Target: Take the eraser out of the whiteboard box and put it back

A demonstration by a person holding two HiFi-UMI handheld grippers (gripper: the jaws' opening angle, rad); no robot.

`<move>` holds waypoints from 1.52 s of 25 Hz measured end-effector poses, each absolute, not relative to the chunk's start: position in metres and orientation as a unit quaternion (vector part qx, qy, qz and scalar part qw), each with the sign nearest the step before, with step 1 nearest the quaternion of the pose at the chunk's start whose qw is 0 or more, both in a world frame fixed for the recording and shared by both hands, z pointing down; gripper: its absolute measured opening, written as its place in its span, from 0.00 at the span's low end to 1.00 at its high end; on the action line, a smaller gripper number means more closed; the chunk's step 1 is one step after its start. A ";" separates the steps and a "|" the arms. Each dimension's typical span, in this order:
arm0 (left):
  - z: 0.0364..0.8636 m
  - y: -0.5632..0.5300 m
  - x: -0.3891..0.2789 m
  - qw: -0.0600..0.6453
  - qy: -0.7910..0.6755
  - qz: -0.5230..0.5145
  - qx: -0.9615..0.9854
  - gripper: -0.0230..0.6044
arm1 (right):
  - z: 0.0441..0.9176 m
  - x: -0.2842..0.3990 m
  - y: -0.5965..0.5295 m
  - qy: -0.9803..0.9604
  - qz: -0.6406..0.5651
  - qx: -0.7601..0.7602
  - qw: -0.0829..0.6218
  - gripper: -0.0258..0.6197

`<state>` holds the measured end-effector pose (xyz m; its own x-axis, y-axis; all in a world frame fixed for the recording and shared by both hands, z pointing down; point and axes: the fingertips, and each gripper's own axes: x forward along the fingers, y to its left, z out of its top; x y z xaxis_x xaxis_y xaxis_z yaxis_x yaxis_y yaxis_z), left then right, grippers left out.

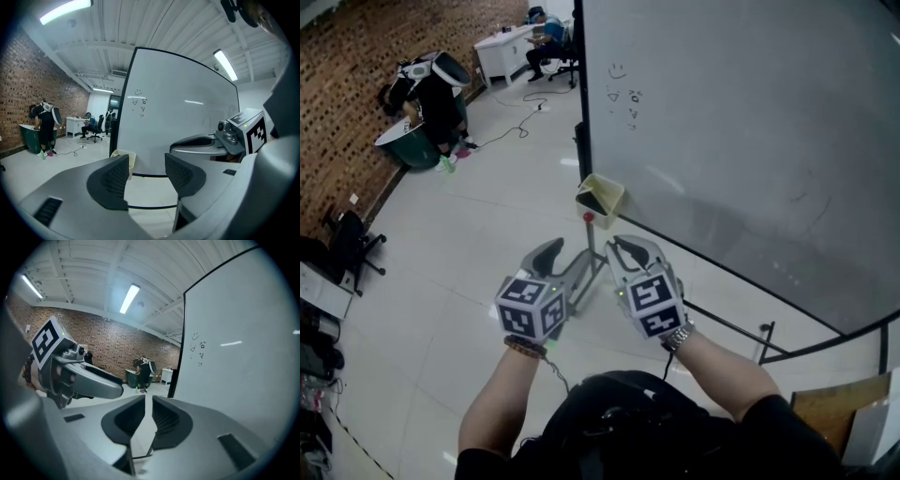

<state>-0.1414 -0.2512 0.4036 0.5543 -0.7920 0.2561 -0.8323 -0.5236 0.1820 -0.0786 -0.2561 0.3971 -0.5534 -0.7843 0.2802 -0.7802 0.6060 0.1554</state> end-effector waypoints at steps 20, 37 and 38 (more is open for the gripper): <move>0.403 -0.188 -0.086 0.138 -0.536 0.071 0.830 0.30 | 0.394 -0.022 -0.200 -0.917 -0.007 0.374 0.136 0.08; 0.402 -0.168 -0.118 0.124 -0.534 0.063 0.834 0.04 | 0.395 -0.044 -0.179 -0.912 0.007 0.385 0.139 0.08; 0.401 -0.167 -0.119 0.124 -0.532 0.063 0.835 0.04 | 0.394 -0.046 -0.178 -0.912 0.005 0.386 0.140 0.08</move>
